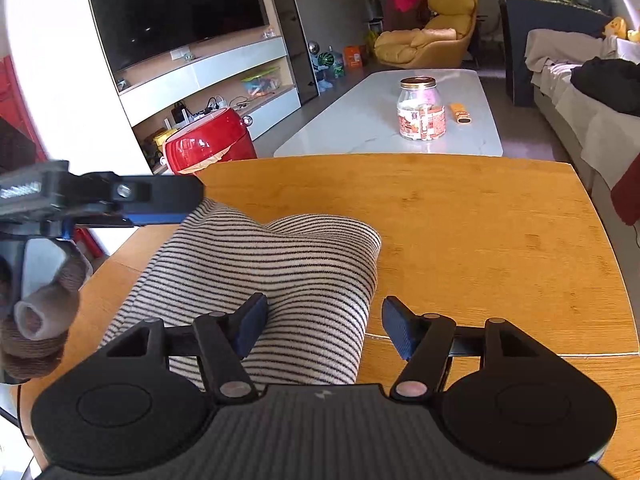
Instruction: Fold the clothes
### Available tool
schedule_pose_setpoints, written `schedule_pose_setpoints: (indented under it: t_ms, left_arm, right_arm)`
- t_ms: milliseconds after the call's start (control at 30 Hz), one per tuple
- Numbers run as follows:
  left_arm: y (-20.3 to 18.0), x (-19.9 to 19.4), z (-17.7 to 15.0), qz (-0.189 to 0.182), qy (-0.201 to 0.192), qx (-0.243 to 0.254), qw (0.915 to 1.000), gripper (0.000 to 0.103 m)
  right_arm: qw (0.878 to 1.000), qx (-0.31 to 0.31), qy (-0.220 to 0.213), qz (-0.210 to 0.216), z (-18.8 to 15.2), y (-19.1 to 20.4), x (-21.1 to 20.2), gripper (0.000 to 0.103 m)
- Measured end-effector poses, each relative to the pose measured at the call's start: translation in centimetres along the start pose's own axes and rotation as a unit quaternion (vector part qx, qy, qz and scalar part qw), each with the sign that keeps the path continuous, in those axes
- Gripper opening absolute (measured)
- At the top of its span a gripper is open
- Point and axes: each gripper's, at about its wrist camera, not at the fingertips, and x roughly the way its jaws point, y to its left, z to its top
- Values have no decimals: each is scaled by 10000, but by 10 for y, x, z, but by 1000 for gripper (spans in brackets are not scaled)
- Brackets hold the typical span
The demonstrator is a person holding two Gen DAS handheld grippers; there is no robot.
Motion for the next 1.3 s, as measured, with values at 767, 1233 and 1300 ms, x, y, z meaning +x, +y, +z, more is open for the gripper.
schedule_pose_setpoints:
  t_ms: [767,1233,1300]
  left_arm:
    - [25,6,-21,69,164,-277,9995,94]
    - [7,-39,12,72,-553,-146,9983,90]
    - [-4,-39,20,-210,-593,-57,9980,90]
  right_arm:
    - [9939,892,220,614,34,-12,43,41]
    - [9984,-232,-180,-474,19,-8,18,42]
    - [9984,-288,-241,-415,17,-4,11,42]
